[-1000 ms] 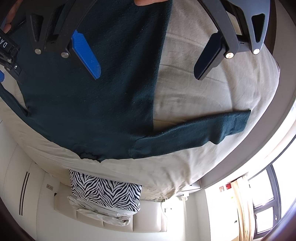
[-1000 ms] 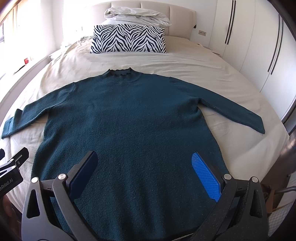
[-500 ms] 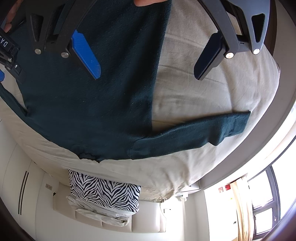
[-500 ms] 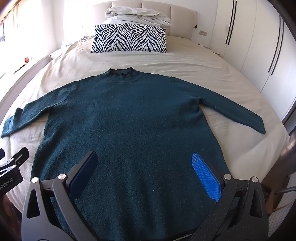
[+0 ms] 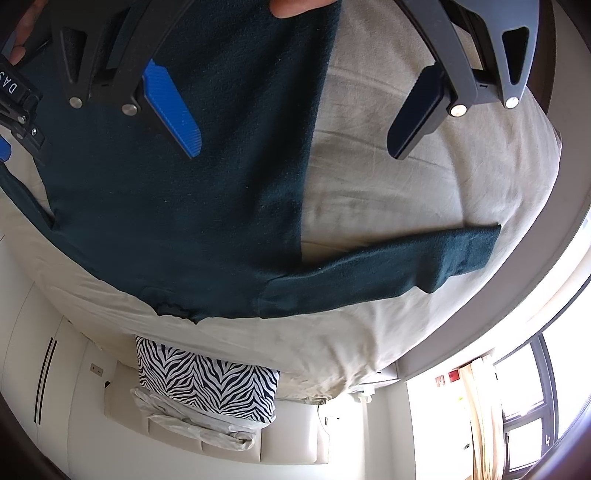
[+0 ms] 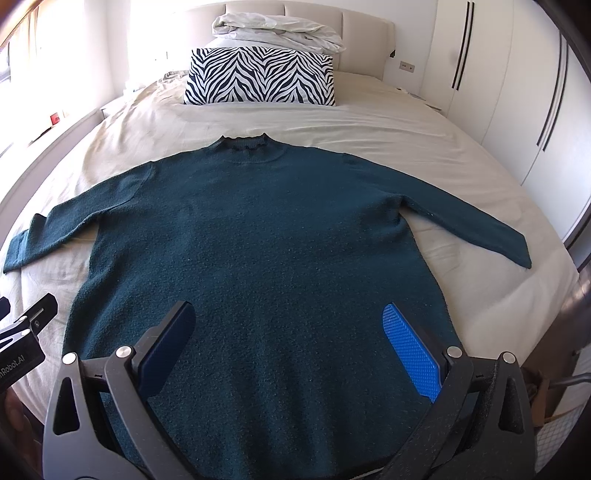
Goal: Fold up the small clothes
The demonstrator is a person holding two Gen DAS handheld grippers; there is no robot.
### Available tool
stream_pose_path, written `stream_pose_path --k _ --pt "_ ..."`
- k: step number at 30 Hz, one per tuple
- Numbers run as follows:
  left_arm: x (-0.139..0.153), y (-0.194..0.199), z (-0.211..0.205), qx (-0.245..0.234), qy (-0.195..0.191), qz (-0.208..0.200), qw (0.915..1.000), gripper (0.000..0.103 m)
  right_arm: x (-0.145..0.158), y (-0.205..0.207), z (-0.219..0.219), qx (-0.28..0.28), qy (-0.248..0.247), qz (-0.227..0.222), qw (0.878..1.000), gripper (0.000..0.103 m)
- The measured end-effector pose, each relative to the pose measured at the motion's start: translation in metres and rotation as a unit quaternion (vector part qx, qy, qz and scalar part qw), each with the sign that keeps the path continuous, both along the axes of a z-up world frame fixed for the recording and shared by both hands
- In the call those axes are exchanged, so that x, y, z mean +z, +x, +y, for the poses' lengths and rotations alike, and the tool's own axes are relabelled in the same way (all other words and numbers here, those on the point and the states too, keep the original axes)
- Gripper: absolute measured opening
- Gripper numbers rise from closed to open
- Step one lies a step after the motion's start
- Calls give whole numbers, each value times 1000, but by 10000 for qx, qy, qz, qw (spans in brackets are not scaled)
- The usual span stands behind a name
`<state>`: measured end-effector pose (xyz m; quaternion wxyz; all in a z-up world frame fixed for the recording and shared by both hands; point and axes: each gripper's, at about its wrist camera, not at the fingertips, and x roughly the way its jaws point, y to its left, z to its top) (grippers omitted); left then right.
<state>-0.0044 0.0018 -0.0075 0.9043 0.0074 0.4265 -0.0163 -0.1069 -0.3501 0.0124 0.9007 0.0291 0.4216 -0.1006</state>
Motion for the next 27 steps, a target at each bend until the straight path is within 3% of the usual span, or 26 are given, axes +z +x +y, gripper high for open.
stream_pose_path --k 10,17,22,25,27 --pt "-3 1 1 27 -33 79 10000 103 0 2 0 14 14 -5 10000 103" --pt "0 -1 -3 18 36 -111 9999 103 0 3 -1 20 34 -8 10000 103" --pt "0 4 0 -17 -296 -119 9995 103 -2 7 -7 10 82 -7 10000 103" --pt "-2 11 4 -92 -810 -87 9966 103 -5 13 -13 11 142 -7 9999 103" --pt "-4 18 1 -26 -854 6 9963 103 -6 16 -18 14 196 -28 9998 103"
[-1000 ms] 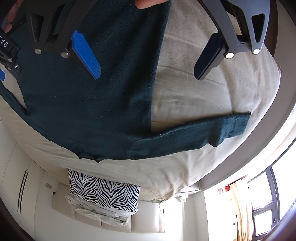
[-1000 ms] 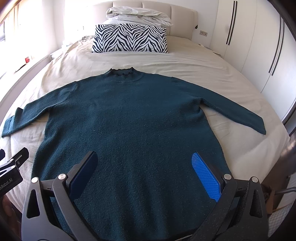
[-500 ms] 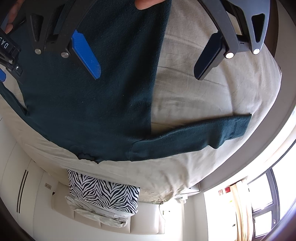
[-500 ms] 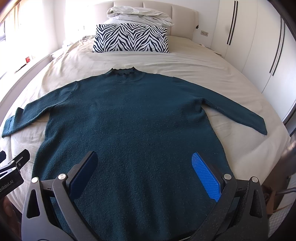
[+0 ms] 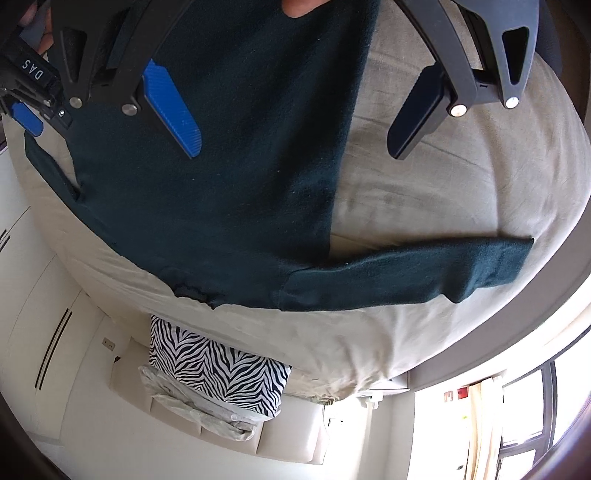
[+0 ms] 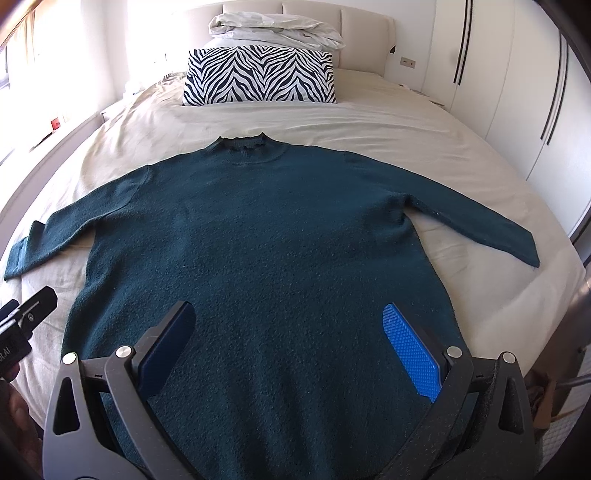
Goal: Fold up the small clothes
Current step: 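Grasp the sweater's side edge and sleeve with the right gripper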
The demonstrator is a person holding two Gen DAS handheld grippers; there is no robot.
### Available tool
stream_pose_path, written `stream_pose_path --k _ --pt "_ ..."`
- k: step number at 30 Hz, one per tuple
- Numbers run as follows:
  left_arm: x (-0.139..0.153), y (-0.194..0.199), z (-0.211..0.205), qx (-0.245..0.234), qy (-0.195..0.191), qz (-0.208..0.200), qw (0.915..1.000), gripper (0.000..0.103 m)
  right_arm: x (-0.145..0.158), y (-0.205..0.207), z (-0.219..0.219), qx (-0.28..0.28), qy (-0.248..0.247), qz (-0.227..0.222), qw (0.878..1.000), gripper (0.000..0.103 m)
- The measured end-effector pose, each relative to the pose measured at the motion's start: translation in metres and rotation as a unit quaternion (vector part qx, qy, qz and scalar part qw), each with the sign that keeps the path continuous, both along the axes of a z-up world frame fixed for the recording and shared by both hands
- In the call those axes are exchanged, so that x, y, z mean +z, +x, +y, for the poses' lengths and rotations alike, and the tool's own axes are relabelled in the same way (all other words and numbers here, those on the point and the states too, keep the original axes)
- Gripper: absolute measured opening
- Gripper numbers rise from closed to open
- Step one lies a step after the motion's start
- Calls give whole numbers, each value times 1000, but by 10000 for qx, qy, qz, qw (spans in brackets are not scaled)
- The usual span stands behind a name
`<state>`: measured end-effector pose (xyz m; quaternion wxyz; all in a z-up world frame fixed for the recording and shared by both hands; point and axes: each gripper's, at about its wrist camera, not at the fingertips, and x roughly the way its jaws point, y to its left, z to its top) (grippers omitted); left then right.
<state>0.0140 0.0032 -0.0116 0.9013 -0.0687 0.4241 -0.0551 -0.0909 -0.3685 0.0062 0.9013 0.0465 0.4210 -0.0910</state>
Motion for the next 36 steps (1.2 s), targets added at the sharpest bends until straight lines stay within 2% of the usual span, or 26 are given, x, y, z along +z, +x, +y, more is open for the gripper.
stream_pose_path --k 5,8,10,13,14,15,17,19,22,23,25,27,28,29,31,32,34,36 --pt "-6 18 -19 -264 -161 47 9995 103 -3 10 -28 -25 427 -103 9990 103" --pt "-7 28 -31 -537 -558 29 9970 103 -4 18 -67 -109 879 -242 9958 103" --pt "-10 39 -41 -738 -734 174 9944 103 -3 19 -109 -383 1213 -479 9907 103" --pt "-9 54 -55 -798 -701 354 9937 103 -14 19 -198 -1167 1694 -663 9764 103" --pt "-8 58 -58 -750 -676 355 9943 103 -20 18 -226 -1411 1917 -700 9687 103" --pt "-7 61 -61 -728 -672 351 9945 103 -32 14 -267 -1774 2301 -787 9536 103" --pt "-5 71 -67 -730 -752 272 9941 103 -51 4 -322 -2300 2838 -900 9265 103" --pt "-6 80 -74 -796 -815 262 9931 103 -75 -10 -379 -2844 3432 -1003 8895 102" --pt "-8 94 -86 -959 -967 378 9900 103 -102 -23 -437 -3283 3971 -1160 8492 98" --pt "-10 98 -89 -997 -1043 422 9886 103 -109 -26 -449 -3373 4057 -1199 8410 96" --pt "-12 104 -94 -1065 -1240 507 9853 103 -129 -31 -474 -3580 4332 -1280 8172 82" --pt "-14 107 -99 -1107 -1349 582 9829 102 -147 -30 -497 -3650 4599 -1462 7962 74" --pt "-16 109 -101 -1134 -1407 624 9816 101 -151 -29 -506 -3665 4615 -1508 7937 64" --pt "-18 111 -103 -1174 -1473 659 9799 99 -155 -25 -516 -3674 4605 -1534 7934 59" --pt "-21 113 -106 -1236 -1528 700 9780 96 -163 -18 -535 -3598 4614 -1591 7952 39" --pt "-23 114 -108 -1272 -1566 718 9768 93 -168 -13 -542 -3583 4587 -1575 7978 32" --pt "-25 115 -109 -1314 -1641 749 9748 89 -169 -4 -554 -3625 4386 -1471 8091 13" --pt "-27 117 -109 -1346 -1712 772 9729 86 -156 8 -553 -3544 4152 -1490 8245 9"
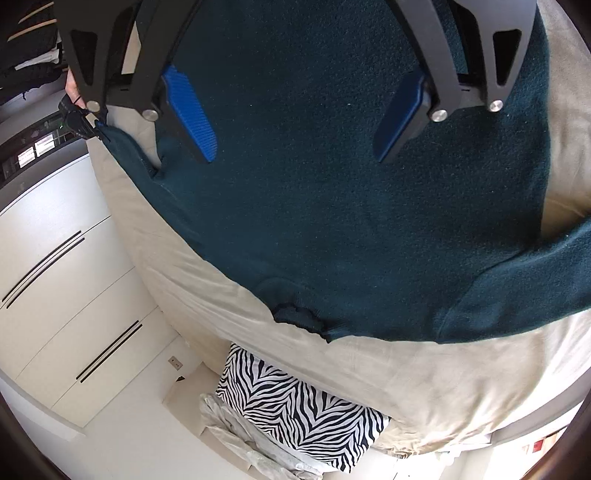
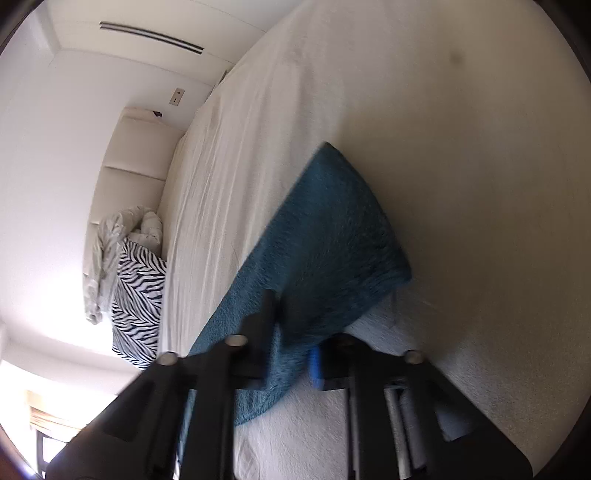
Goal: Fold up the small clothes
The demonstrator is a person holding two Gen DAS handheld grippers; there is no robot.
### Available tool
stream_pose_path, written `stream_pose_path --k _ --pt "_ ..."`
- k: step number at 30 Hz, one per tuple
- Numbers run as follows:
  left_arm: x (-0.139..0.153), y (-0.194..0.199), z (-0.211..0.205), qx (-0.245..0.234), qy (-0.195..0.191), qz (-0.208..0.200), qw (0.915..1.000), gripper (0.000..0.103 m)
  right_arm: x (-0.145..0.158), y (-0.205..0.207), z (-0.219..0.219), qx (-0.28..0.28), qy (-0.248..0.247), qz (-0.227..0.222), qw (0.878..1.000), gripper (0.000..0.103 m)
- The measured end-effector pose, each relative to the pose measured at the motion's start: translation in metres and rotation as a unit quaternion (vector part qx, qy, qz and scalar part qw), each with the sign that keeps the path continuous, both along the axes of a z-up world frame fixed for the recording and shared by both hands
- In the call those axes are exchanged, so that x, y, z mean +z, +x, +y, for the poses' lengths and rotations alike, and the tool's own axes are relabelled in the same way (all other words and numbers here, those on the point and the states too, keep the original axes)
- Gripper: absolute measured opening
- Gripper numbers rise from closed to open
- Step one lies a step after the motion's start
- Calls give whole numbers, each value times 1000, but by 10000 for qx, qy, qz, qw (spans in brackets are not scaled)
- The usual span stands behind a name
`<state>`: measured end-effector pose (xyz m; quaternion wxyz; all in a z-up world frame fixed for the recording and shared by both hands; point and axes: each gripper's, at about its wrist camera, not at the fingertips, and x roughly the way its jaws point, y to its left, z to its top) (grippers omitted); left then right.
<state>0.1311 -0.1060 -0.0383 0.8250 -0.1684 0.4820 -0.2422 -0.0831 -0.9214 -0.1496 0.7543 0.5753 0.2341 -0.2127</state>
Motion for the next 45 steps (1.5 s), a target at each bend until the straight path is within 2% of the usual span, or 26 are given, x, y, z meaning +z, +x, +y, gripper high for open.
stream_pose_path --k 2,5,8,10,12,14,15,18,20,21,22,23,24,27,29,33,36,37,38,39,41,45 --pt "-1 4 1 -49 -134 51 9999 85 30 21 12 253 -531 -12 9983 9" --pt "0 8 3 -83 -340 74 9994 85 78 66 53 870 -1201 -91 9889 8" --pt "3 14 8 -86 -596 68 9982 85 122 118 116 1766 -1805 -332 9670 8" --pt "6 19 14 -52 -746 63 9972 85 136 152 173 2419 -2098 -446 9463 8" --pt "7 22 18 -28 -877 79 9961 85 137 178 225 2899 -2172 -514 9307 8" --pt "5 28 23 -22 -1072 179 9941 85 124 204 284 3384 -2219 -408 9136 8" --pt "3 31 23 -25 -1115 235 9935 85 111 218 311 3628 -2255 -258 9038 8" --pt "-8 36 22 -92 -1184 452 9919 85 73 236 363 4042 -2136 32 8894 10" --pt "-17 38 18 -171 -1250 619 9901 87 48 226 393 4214 -2237 108 8788 19" --pt "-21 38 16 -194 -1268 692 9893 88 41 215 404 4242 -2279 106 8763 29" --pt "-25 38 14 -218 -1300 772 9883 90 35 199 415 4255 -2275 58 8759 47" --pt "-29 39 11 -238 -1346 852 9869 90 33 189 415 4247 -2243 -6 8771 57" --pt "-32 39 7 -256 -1362 897 9863 91 31 181 416 4233 -2193 -98 8790 72" --pt "-43 40 -7 -296 -1430 1130 9828 92 32 156 420 4193 -2054 -273 8839 74" --pt "-47 42 -19 -367 -1494 1263 9800 92 24 137 408 4128 -1788 -316 8926 74" --pt "-59 49 -44 -450 -1386 1468 9784 91 9 113 365 3649 -942 -526 9248 74" --pt "-58 55 -63 -475 -1108 1393 9829 76 -2 102 334 3290 -464 -749 9402 74" --pt "-57 57 -69 -497 -990 1374 9843 66 -4 99 326 3193 -386 -811 9434 74" --pt "-56 60 -76 -509 -865 1372 9855 53 -6 97 321 3151 -355 -834 9447 74" --pt "-54 61 -79 -502 -762 1366 9864 45 -6 93 316 3134 -326 -840 9453 74" --pt "-50 64 -85 -591 -627 1301 9877 7 -10 88 310 3110 -264 -871 9460 74" --pt "-31 69 -75 -610 -620 956 9916 8 -12 77 301 3078 -210 -944 9465 74"
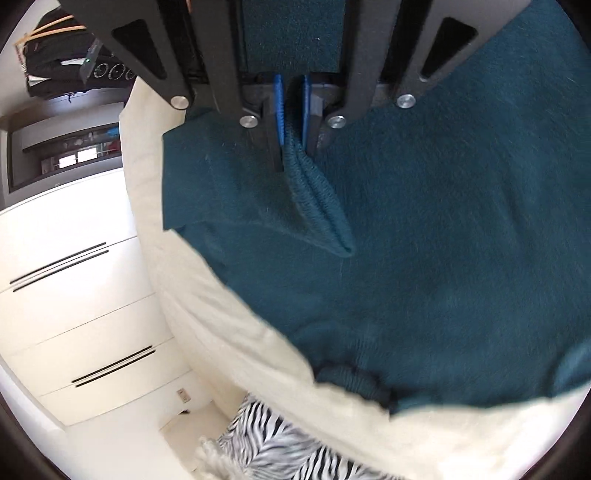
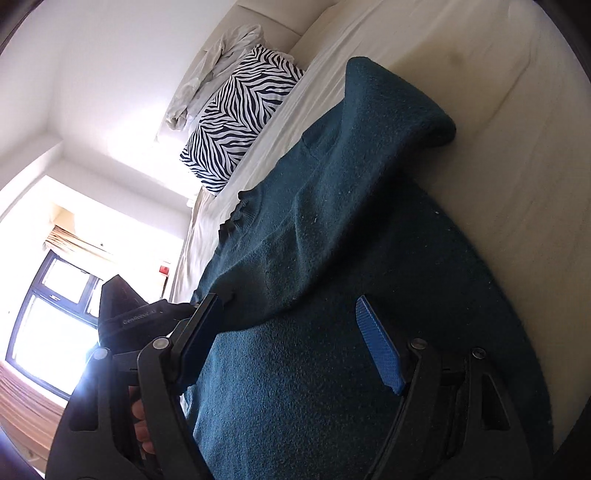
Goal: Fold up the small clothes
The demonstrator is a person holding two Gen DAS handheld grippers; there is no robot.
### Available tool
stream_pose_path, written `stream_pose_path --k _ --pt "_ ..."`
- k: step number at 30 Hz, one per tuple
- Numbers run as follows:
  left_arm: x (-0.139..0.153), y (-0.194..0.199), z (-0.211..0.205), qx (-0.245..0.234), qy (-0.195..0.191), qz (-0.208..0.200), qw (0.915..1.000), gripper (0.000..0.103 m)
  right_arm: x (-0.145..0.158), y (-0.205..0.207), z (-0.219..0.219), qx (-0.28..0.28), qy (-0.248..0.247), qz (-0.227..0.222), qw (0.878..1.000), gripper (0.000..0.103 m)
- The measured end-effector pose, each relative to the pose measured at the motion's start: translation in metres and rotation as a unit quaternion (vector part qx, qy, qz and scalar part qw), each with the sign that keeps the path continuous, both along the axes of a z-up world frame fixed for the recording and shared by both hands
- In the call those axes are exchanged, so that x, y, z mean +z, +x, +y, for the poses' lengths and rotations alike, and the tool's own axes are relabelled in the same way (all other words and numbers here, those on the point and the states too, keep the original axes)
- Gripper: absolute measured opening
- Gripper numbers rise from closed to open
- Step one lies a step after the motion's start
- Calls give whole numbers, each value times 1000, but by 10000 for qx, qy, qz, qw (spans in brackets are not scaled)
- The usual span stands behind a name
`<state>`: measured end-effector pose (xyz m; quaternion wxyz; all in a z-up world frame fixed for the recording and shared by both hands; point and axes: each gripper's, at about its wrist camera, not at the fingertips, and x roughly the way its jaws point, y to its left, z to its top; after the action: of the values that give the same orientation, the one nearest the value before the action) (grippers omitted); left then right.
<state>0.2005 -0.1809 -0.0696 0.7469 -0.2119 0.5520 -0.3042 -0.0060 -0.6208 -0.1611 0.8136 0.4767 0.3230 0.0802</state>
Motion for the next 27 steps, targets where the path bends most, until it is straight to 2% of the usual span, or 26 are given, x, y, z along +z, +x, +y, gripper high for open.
stream_pose_path --k 5,10,14,18,20,23,24,27 --pt "36 23 54 517 -33 -605 9968 8 0 -6 -9 -56 85 7 9999 74" --pt "33 49 97 977 277 -806 9916 8 -1 4 -15 -294 404 102 9987 74" --pt "8 59 102 960 499 -693 9917 8 3 19 -28 -472 853 171 9951 74" --pt "-9 59 98 959 590 -616 9917 8 14 38 -39 -636 984 195 9929 74" --pt "-12 56 98 932 576 -611 9921 8 18 52 -41 -628 999 242 9927 74" --pt "-13 48 103 954 501 -609 9923 8 6 74 -44 -540 1372 574 9874 74" --pt "-13 42 108 975 470 -600 9923 8 1 80 -46 -543 1532 594 9849 74" --pt "-14 40 114 1055 407 -540 9921 8 -3 85 -57 -782 1578 566 9827 74"
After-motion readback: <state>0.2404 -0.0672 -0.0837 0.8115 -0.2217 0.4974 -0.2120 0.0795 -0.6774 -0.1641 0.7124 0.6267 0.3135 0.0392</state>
